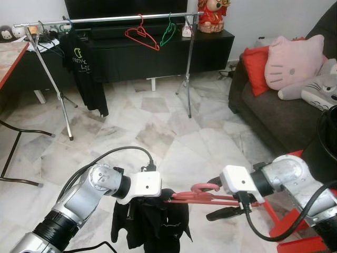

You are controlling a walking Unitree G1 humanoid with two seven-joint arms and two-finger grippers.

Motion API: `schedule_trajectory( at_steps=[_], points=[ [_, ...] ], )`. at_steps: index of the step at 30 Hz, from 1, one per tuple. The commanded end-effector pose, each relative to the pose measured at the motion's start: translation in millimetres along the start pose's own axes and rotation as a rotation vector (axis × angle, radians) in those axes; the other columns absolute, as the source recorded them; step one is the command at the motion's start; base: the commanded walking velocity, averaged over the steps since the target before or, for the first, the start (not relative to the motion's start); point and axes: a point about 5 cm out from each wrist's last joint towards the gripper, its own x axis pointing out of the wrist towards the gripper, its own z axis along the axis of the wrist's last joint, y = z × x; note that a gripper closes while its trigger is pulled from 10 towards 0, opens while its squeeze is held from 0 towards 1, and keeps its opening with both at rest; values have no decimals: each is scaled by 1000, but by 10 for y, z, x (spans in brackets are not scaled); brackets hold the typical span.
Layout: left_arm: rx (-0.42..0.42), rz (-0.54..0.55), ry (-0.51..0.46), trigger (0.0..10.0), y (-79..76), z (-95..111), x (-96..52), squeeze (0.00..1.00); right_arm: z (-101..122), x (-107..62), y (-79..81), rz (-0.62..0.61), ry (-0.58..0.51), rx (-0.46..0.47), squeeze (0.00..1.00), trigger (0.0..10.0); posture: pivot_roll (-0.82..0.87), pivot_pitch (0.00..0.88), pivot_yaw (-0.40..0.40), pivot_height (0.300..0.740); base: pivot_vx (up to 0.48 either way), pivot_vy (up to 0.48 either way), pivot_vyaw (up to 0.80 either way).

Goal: Hang hanger

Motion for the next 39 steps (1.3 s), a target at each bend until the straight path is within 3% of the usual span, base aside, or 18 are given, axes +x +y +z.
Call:
schedule_trajectory(
  at_steps=[1, 8, 9, 10, 11, 24, 31, 32, 36, 37, 38, 39],
  points=[
    [35, 6, 1, 10000, 59, 59, -12, 0, 21, 14, 13, 7, 17, -21, 0, 10000, -58, 0, -40, 740, 0, 0, 0],
    [38, 11, -3, 10000, 74, 82, 0, 0, -56, 41, 14, -9, 105, -34, 0, 10000, -58, 0, -42, 740, 0, 0, 0],
    [38, 11, -5, 10000, 76, 87, 2, 0, -51, 48, 11, -13, 99, -32, 0, 4824, -58, 0, -42, 740, 0, 0, 0],
    [39, 11, -6, 10000, 76, 90, 4, 0, -47, 54, 5, -18, 94, -29, 0, 3961, -58, 0, -42, 740, 0, 0, 0],
    [40, 12, -8, 10000, 77, 94, 5, 0, -49, 60, 0, -23, 95, -26, 0, 0, -58, 0, -42, 740, 0, 0, 0],
    [37, 24, -13, 10000, 107, 116, -2, 0, -77, 142, -11, -40, 117, -27, 0, 0, -52, 0, -39, 740, 0, 0, 0],
    [35, 32, -25, 10000, 146, 160, 0, 0, -150, 167, -9, -65, 200, -47, 0, 0, -54, 0, -36, 740, 0, 0, 0],
    [32, 37, -27, 10000, 157, 165, -4, 0, -162, 171, -8, -69, 215, -51, 0, 1412, -53, 0, -35, 740, 0, 0, 0],
    [29, 40, -29, 10000, 165, 171, -5, 0, -160, 181, -4, -70, 211, -52, 0, 2000, -53, 0, -35, 740, 0, 0, 0],
    [25, 45, -37, 10000, 172, 182, -5, 0, -161, 189, -2, -75, 213, -52, 0, 4667, -53, 0, -35, 740, 0, 0, 0],
    [21, 50, -45, 10000, 180, 193, -5, 0, -164, 196, 3, -78, 214, -51, 0, 8863, -53, 0, -35, 740, 0, 0, 0],
    [21, 50, -45, 10000, 180, 193, -5, 0, -164, 196, 3, -78, 214, -51, 0, 8863, -53, 0, -35, 740, 0, 0, 0]
  ],
)
